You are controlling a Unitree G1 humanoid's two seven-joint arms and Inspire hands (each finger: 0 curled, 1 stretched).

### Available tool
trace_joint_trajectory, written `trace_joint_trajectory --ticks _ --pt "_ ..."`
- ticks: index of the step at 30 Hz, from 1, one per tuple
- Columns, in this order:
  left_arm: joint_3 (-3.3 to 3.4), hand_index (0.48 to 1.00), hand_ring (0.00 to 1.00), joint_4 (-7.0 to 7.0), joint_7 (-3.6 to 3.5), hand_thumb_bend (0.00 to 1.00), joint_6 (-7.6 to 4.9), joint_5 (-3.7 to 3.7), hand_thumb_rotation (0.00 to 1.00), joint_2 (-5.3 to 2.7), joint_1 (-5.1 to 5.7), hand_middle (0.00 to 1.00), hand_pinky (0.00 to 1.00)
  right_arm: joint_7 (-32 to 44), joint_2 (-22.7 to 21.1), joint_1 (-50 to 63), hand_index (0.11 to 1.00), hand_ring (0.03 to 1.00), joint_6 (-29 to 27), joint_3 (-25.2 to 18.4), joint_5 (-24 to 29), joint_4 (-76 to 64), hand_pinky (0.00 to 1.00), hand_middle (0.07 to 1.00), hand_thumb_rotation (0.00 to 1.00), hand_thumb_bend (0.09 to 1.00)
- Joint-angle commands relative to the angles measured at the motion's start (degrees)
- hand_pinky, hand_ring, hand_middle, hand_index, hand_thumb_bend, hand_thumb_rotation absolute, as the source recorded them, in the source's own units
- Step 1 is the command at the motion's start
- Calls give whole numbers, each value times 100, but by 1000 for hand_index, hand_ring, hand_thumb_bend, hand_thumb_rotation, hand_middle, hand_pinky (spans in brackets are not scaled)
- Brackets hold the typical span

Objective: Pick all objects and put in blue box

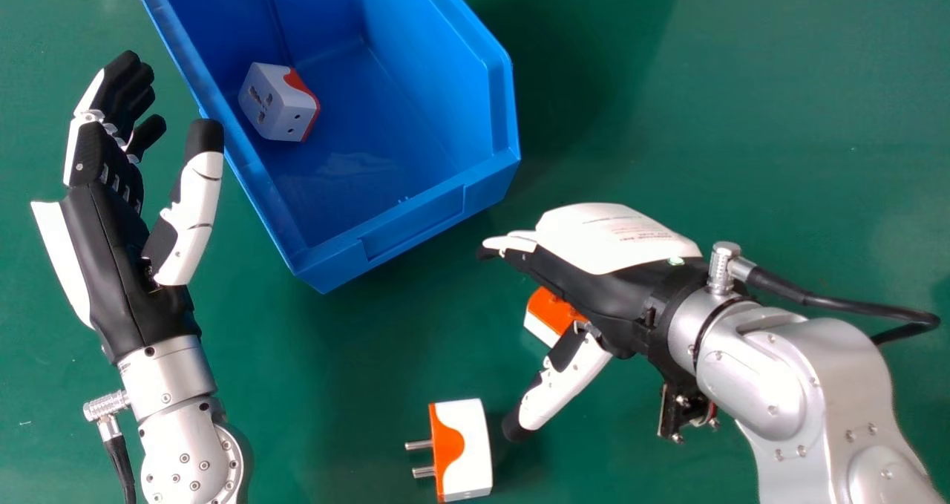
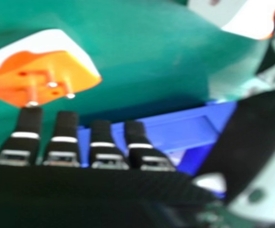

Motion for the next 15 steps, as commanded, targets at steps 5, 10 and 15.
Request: trace_joint_trajectory --ticks 5,10,15 --pt "-10 786 827 -92 -49 686 -49 -27 477 0 19 820 795 10 41 -161 886 876 -130 -108 34 146 813 921 337 822" --pt "7 786 828 -40 15 690 -56 43 479 13 7 820 795 -20 17 -237 870 858 -267 -115 -19 270 785 908 330 816" --pt "14 786 827 42 -7 686 -128 11 477 39 -27 820 794 -76 31 -270 849 845 -334 -209 5 315 761 895 314 813"
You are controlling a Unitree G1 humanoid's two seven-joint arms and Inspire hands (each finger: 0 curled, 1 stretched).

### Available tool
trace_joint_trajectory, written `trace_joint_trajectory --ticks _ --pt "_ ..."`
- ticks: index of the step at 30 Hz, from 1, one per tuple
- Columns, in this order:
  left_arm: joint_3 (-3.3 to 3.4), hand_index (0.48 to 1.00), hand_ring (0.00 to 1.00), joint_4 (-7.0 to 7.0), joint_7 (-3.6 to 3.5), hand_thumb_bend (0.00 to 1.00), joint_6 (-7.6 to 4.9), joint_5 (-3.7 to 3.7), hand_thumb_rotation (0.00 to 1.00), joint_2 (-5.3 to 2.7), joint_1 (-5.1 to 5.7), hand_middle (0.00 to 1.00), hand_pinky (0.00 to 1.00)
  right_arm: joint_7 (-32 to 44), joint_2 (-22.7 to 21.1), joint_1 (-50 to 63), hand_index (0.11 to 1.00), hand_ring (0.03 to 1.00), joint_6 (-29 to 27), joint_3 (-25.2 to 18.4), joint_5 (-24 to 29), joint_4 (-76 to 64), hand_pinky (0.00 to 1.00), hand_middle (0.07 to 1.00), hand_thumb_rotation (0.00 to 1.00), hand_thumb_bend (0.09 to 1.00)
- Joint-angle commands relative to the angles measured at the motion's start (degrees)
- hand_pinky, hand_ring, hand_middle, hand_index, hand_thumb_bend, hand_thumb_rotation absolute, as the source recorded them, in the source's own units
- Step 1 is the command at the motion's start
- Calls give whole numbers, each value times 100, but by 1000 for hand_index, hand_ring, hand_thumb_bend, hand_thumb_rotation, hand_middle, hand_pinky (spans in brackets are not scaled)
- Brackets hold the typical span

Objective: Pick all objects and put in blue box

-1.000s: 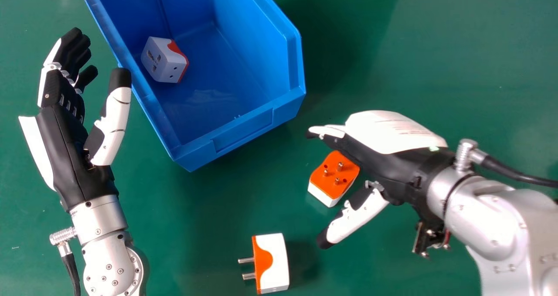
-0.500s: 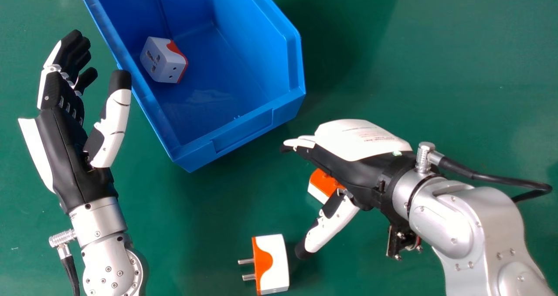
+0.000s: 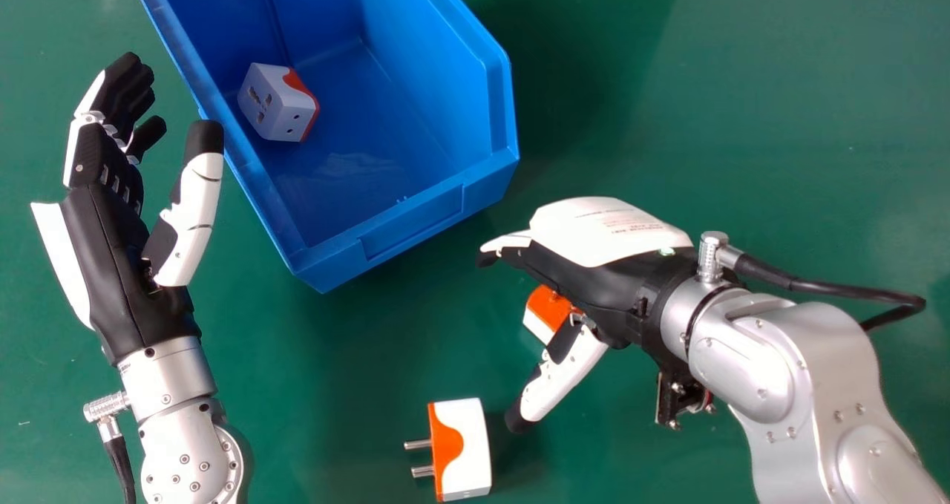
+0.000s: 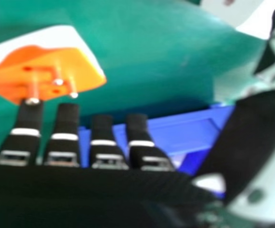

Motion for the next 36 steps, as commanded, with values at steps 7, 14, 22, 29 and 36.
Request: trace_joint_trajectory --ticks 7,14,22,29,36 --pt "7 787 828 7 -43 686 -118 -25 475 38 -27 820 797 -161 -73 -148 836 843 -150 -159 -123 51 762 898 283 824" --pt "13 786 828 -8 -40 692 -85 -11 477 53 -22 819 799 -134 -140 -201 837 850 -206 -286 -64 143 788 910 269 838" --pt "15 789 833 -25 -154 697 -88 -119 479 65 -19 823 806 -170 -208 -216 832 857 -346 -377 -56 219 802 913 240 862" --pt "13 789 832 -25 -125 698 -72 -81 479 53 -33 822 803 -282 -240 -176 834 856 -462 -388 -62 232 796 917 215 864" --pt "9 788 829 -8 -75 691 -96 -24 477 41 -58 821 800 -440 -222 -147 824 847 -590 -381 -14 284 782 914 172 866"
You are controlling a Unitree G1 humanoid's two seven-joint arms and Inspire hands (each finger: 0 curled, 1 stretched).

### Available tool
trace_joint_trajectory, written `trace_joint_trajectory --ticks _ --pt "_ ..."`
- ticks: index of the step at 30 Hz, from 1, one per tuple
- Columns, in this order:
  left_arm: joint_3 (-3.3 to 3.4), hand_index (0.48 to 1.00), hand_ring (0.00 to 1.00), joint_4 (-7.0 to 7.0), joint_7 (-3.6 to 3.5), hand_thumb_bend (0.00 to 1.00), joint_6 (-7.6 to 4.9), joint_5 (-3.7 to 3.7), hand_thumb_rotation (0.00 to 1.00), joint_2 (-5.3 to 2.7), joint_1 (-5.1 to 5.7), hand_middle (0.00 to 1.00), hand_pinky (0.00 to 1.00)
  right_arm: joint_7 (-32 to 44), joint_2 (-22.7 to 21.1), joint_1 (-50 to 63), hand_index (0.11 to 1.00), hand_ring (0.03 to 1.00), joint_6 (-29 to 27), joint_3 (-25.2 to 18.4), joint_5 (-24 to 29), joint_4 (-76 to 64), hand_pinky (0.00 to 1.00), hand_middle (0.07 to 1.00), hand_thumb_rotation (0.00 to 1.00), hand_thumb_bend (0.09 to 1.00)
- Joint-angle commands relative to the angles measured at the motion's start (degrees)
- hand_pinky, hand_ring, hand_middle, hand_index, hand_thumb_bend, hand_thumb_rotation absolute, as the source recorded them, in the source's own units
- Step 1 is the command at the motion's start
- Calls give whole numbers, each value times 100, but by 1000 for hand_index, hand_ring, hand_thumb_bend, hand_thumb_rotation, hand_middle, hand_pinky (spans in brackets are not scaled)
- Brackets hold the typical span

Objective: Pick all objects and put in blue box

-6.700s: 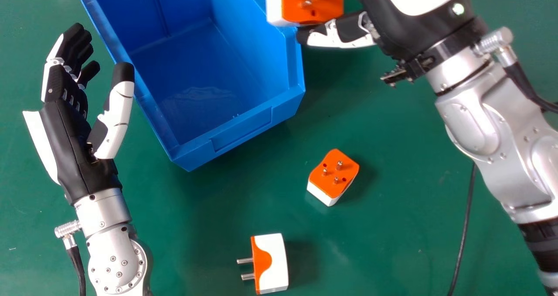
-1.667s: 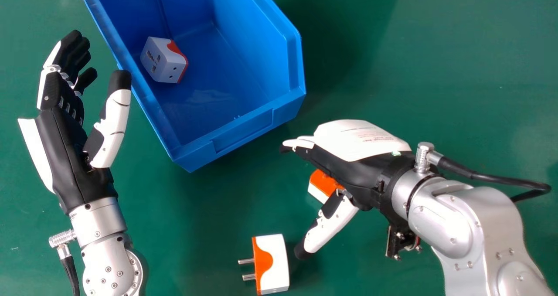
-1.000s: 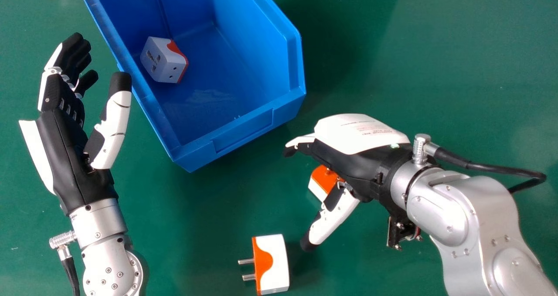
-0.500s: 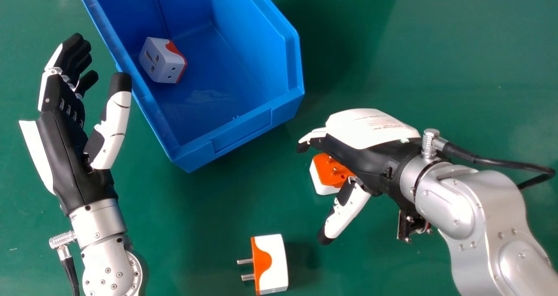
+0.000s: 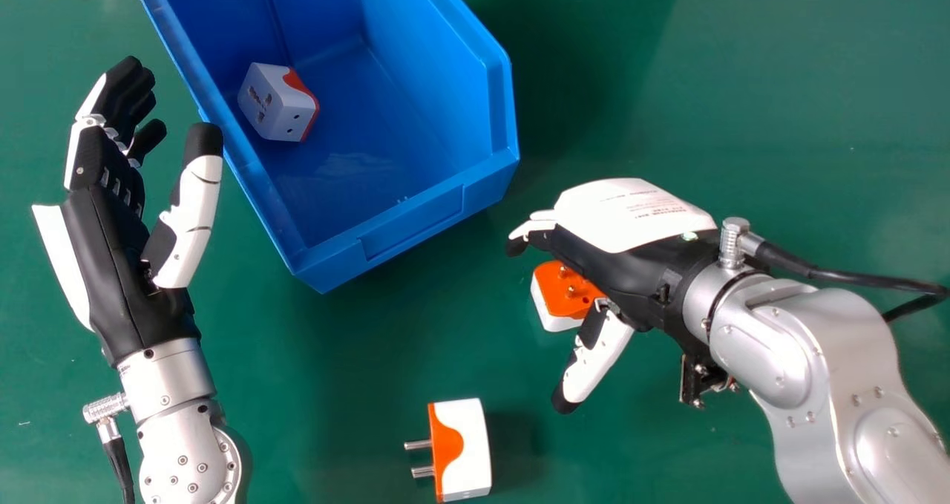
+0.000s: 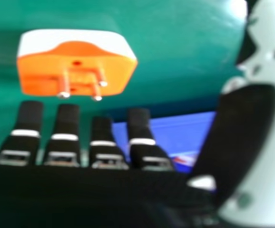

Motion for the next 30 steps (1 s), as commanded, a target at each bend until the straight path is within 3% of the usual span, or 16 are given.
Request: trace_joint_trajectory --ticks 1,9,20,30 --pt "10 788 829 -32 36 691 -91 77 477 31 -56 821 800 -180 -13 -93 823 846 -140 -97 32 -33 781 913 166 862" --pt "4 788 830 -40 -5 692 -85 9 474 16 -60 821 800 -902 80 -2 792 808 -456 37 -170 259 724 879 125 844" --pt "4 787 829 -39 16 689 -93 23 475 -2 -64 821 800 -1826 144 -141 782 835 -914 198 -250 1223 706 889 83 847" --pt "20 784 829 -25 34 681 -121 41 467 19 -70 819 797 -1819 64 -253 792 879 -1028 107 -70 1562 726 917 66 850"
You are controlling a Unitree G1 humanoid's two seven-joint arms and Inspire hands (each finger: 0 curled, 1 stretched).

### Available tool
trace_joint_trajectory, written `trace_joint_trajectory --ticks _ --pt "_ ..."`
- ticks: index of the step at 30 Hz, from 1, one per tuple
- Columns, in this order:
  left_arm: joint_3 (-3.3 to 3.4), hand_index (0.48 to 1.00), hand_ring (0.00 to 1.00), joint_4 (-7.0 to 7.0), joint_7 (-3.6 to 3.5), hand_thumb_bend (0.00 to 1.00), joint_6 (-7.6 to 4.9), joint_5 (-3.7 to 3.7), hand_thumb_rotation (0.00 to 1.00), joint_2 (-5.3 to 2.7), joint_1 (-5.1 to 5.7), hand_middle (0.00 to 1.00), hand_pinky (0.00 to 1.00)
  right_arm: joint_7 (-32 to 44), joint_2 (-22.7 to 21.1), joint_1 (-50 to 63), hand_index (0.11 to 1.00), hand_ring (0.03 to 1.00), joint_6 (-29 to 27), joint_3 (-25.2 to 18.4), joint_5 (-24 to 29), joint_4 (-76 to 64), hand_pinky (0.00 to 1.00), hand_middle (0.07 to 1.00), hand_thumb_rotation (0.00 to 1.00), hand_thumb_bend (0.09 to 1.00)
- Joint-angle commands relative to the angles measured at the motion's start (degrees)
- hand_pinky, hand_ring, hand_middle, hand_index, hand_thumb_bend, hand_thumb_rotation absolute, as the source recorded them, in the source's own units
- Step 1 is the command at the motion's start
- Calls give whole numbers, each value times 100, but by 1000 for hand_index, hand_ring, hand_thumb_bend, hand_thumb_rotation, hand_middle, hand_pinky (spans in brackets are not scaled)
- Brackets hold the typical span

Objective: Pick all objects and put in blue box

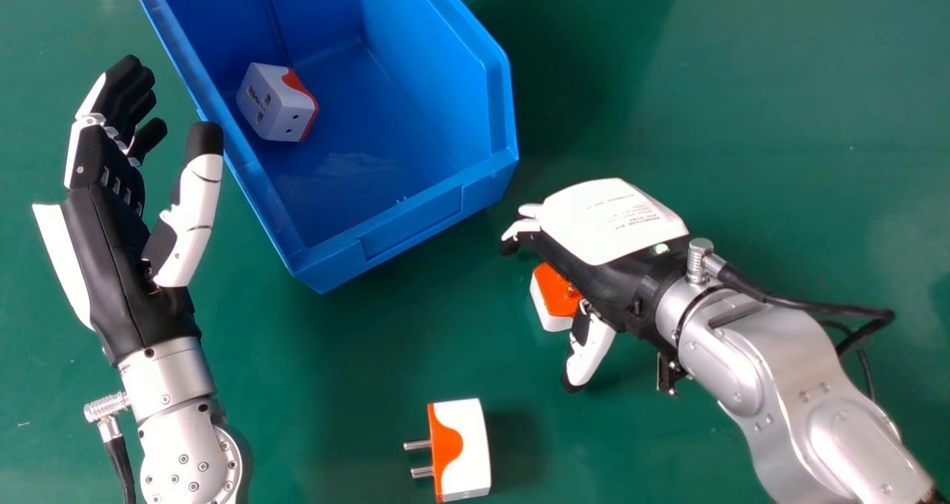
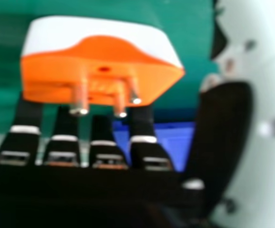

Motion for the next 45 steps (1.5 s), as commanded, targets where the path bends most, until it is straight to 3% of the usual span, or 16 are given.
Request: trace_joint_trajectory --ticks 1,5,8,12,16,21,23,29,35,41,45 --pt "23 784 829 -33 38 681 -114 61 467 31 -54 819 797 -66 -73 -76 793 879 -71 -130 103 -39 728 918 66 849" --pt "11 785 829 -62 39 681 -65 61 469 17 -64 820 799 -163 -141 -57 789 871 -125 -153 186 0 724 915 56 853" --pt "0 790 832 -84 72 680 -43 106 471 3 -81 823 801 -225 -205 -94 777 853 -171 -103 78 28 710 906 35 858" --pt "-4 793 832 -97 102 676 -23 144 473 5 -106 823 801 -405 -279 -140 765 827 -311 -59 -21 114 682 895 17 824" --pt "-12 794 832 -124 98 674 6 129 474 1 -126 824 803 -724 -281 -170 746 778 -500 -82 19 305 641 874 9 778" --pt "-18 795 835 -157 103 669 54 107 467 -33 -152 827 809 -1319 -269 -179 711 669 -746 -133 57 615 574 814 3 703" --pt "-20 796 837 -162 119 671 66 115 467 -44 -167 828 811 -1701 -250 -156 679 577 -881 -180 106 767 489 711 2 639" --pt "-22 796 837 -154 166 671 16 175 469 -30 -177 829 810 -2938 -221 -126 616 477 -1438 -294 340 1434 365 593 1 578" --pt "-20 798 836 -163 174 660 41 183 463 -28 -154 830 805 -3633 -269 -143 575 419 -2007 -363 573 1874 306 524 0 545" --pt "-25 798 838 -129 113 658 44 117 463 -17 -163 831 809 -3713 -270 -132 553 394 -2095 -387 635 1854 287 492 0 528" --pt "-18 798 840 -97 140 658 22 168 464 -10 -179 831 813 -3730 -265 -148 541 392 -2106 -391 635 1842 284 488 0 522"
